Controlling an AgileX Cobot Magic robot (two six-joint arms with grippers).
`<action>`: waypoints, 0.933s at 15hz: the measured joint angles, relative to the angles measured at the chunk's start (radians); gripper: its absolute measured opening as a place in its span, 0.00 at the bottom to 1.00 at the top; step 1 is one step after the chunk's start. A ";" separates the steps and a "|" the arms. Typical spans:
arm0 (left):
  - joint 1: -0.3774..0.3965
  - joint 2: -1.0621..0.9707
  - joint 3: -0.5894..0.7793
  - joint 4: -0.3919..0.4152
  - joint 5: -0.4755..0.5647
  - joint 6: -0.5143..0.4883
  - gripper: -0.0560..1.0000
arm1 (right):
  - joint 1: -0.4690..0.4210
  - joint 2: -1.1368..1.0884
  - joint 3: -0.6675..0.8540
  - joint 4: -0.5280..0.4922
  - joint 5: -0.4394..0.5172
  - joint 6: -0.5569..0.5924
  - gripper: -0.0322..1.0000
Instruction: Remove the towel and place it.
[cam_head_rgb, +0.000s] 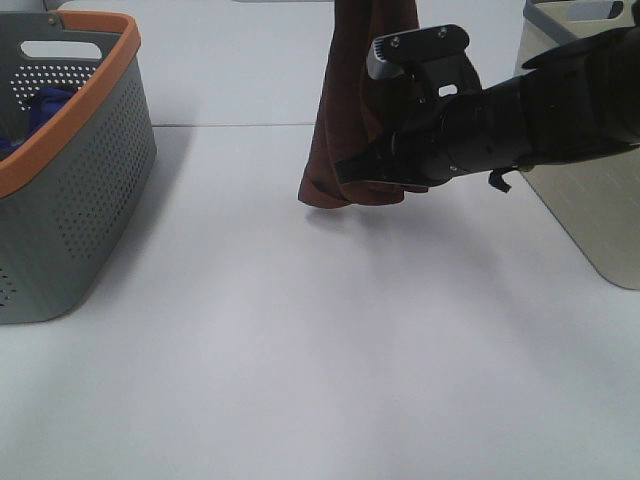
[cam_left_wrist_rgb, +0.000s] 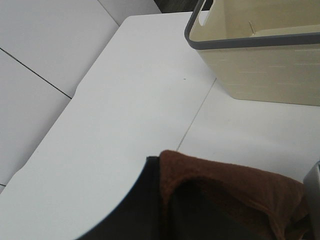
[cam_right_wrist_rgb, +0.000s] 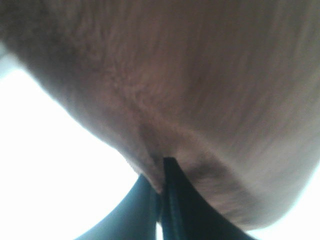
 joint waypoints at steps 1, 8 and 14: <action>0.000 0.000 0.000 0.019 0.015 0.000 0.05 | 0.000 -0.041 0.008 0.000 0.001 -0.002 0.03; 0.082 0.000 -0.001 0.206 0.277 -0.016 0.05 | 0.000 -0.380 0.119 -0.001 0.025 -0.131 0.03; 0.154 0.000 -0.001 0.144 0.426 -0.071 0.05 | 0.000 -0.448 0.164 -0.003 0.264 -0.396 0.03</action>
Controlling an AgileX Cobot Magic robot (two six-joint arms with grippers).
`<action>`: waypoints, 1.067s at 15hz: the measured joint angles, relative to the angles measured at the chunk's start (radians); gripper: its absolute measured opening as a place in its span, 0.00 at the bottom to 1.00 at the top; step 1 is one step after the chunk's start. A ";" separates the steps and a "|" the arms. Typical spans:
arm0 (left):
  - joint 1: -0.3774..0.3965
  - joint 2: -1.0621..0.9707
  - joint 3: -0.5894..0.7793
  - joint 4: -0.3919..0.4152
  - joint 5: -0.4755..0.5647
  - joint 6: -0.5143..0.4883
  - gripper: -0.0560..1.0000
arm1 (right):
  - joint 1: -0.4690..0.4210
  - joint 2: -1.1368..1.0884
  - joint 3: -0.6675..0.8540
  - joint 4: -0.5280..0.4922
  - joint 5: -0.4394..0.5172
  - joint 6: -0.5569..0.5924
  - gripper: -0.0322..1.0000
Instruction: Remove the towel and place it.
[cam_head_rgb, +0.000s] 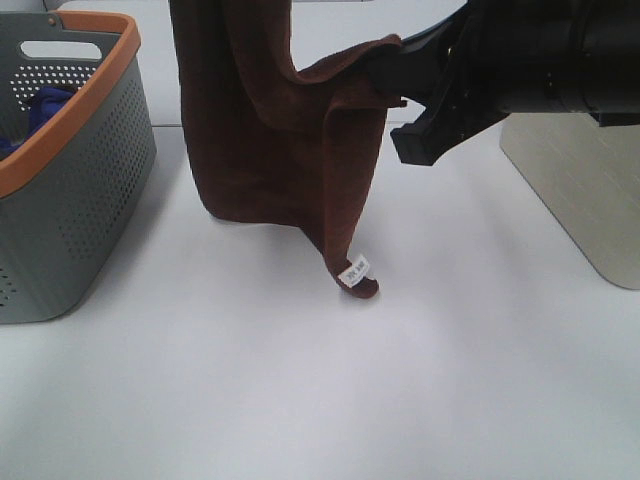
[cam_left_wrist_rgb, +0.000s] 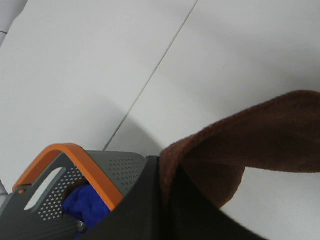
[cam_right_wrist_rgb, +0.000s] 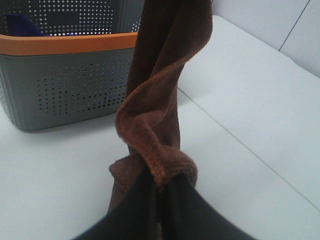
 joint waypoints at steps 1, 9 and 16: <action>0.027 0.000 -0.001 -0.019 0.003 -0.020 0.05 | 0.000 0.000 0.003 -0.011 0.002 -0.001 0.03; 0.100 0.010 -0.004 -0.097 -0.072 -0.035 0.05 | 0.000 0.061 -0.014 -0.421 -0.151 -0.007 0.03; 0.120 0.129 -0.005 0.014 -0.339 -0.209 0.05 | -0.002 0.307 -0.279 -0.699 -0.310 -0.008 0.03</action>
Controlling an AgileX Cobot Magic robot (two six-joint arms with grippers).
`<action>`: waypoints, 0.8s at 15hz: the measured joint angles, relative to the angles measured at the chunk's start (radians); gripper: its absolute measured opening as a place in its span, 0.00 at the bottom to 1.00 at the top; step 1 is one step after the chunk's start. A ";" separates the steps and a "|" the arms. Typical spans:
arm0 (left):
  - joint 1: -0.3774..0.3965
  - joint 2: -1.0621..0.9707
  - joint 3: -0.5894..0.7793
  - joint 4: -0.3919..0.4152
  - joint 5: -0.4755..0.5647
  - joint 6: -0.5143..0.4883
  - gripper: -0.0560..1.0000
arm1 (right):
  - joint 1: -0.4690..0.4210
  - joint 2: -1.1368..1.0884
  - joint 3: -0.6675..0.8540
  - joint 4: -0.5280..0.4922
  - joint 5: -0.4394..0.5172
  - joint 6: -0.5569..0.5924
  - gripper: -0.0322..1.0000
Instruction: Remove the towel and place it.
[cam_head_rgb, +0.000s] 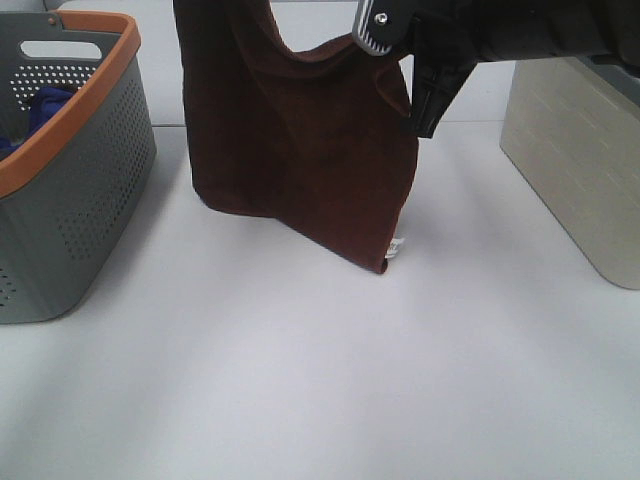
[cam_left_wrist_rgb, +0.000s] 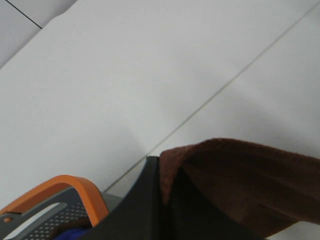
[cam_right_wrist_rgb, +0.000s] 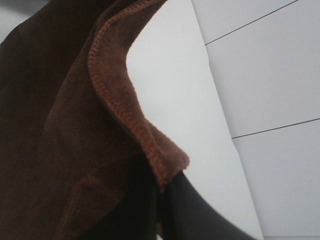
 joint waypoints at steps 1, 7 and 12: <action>0.012 0.010 0.000 0.033 -0.044 -0.037 0.05 | -0.014 0.027 -0.026 -0.033 0.000 0.000 0.03; 0.062 0.042 0.000 0.081 -0.285 -0.095 0.05 | -0.200 0.190 -0.290 -0.157 0.086 0.000 0.03; 0.067 0.129 0.000 0.112 -0.412 -0.095 0.05 | -0.272 0.301 -0.471 -0.228 0.204 -0.001 0.03</action>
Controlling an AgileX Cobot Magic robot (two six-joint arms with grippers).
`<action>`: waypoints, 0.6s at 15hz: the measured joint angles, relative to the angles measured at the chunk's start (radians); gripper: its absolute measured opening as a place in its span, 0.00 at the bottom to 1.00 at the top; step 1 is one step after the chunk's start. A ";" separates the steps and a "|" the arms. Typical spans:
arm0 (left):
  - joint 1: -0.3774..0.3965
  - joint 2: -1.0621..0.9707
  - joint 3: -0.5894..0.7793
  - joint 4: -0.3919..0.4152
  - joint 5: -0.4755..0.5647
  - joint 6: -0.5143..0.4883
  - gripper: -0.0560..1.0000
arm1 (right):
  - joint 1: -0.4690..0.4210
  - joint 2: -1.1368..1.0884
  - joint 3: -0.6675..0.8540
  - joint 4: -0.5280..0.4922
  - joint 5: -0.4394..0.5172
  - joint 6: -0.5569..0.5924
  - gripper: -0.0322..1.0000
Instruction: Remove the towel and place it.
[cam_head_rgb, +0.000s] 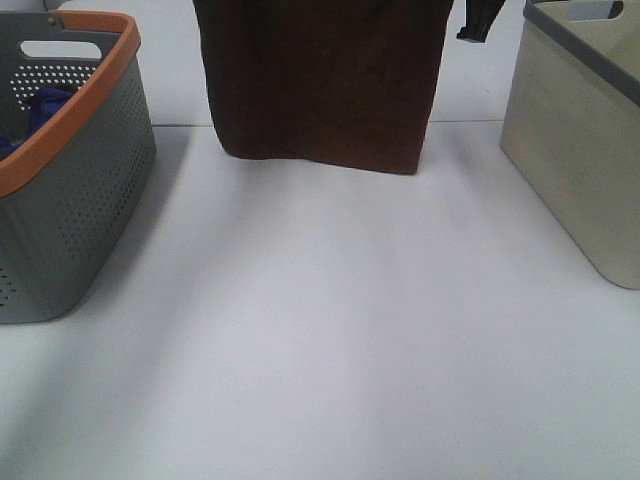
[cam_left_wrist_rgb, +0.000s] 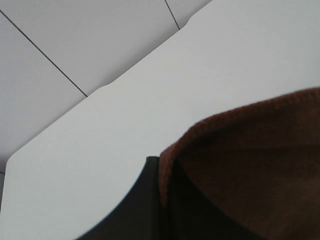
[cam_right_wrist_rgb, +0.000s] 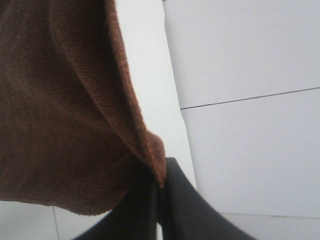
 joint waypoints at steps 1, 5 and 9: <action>0.001 0.017 0.000 0.001 -0.034 0.000 0.05 | -0.009 0.027 -0.028 -0.020 0.026 -0.003 0.03; -0.002 0.062 0.000 0.002 -0.005 -0.004 0.05 | -0.027 0.085 -0.035 -0.040 0.101 -0.002 0.03; -0.021 0.065 0.010 -0.183 0.336 0.204 0.05 | -0.027 0.085 0.103 -0.050 0.298 0.182 0.03</action>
